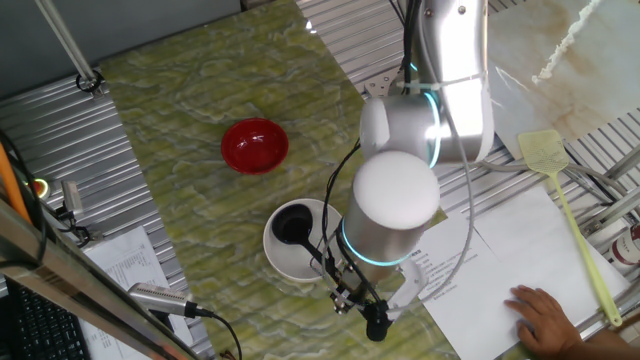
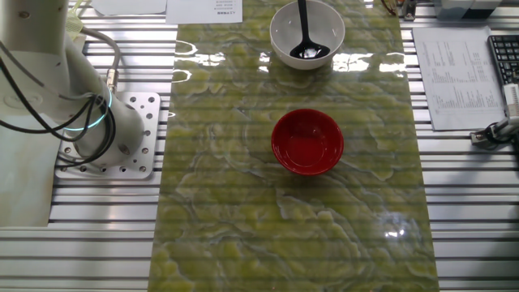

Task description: Scoop water with a large spoon from one bowl to another

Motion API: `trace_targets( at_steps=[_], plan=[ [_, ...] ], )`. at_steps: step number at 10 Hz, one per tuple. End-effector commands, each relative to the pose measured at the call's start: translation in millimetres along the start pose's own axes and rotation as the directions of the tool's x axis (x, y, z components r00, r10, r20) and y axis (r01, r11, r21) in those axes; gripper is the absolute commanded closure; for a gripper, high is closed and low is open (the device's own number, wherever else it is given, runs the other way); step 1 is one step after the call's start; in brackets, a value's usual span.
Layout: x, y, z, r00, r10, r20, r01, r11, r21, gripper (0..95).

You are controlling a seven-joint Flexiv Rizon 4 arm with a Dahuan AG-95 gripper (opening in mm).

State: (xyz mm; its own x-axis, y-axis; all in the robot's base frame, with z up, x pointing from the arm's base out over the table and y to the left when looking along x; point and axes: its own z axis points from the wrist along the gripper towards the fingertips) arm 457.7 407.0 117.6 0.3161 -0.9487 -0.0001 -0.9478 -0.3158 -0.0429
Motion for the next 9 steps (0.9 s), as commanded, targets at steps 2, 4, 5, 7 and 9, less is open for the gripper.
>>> trace_targets(
  at_steps=[2,4,5,7,9],
  plan=[
    [0.6,0.4,2.4,1.000,-0.012,-0.005,0.012,1.000,-0.002,57.0],
    [1.8,0.9,5.0,1.000,-0.015,-0.017,0.015,1.000,-0.005,57.0],
    [2.0,1.2,6.4,1.000,-0.014,-0.013,0.014,1.000,-0.004,57.0],
    [2.1,1.4,7.1,1.000,-0.021,-0.016,0.021,1.000,-0.005,57.0],
    [2.3,1.5,7.4,1.000,-0.016,-0.013,0.016,1.000,-0.003,57.0]
  ],
)
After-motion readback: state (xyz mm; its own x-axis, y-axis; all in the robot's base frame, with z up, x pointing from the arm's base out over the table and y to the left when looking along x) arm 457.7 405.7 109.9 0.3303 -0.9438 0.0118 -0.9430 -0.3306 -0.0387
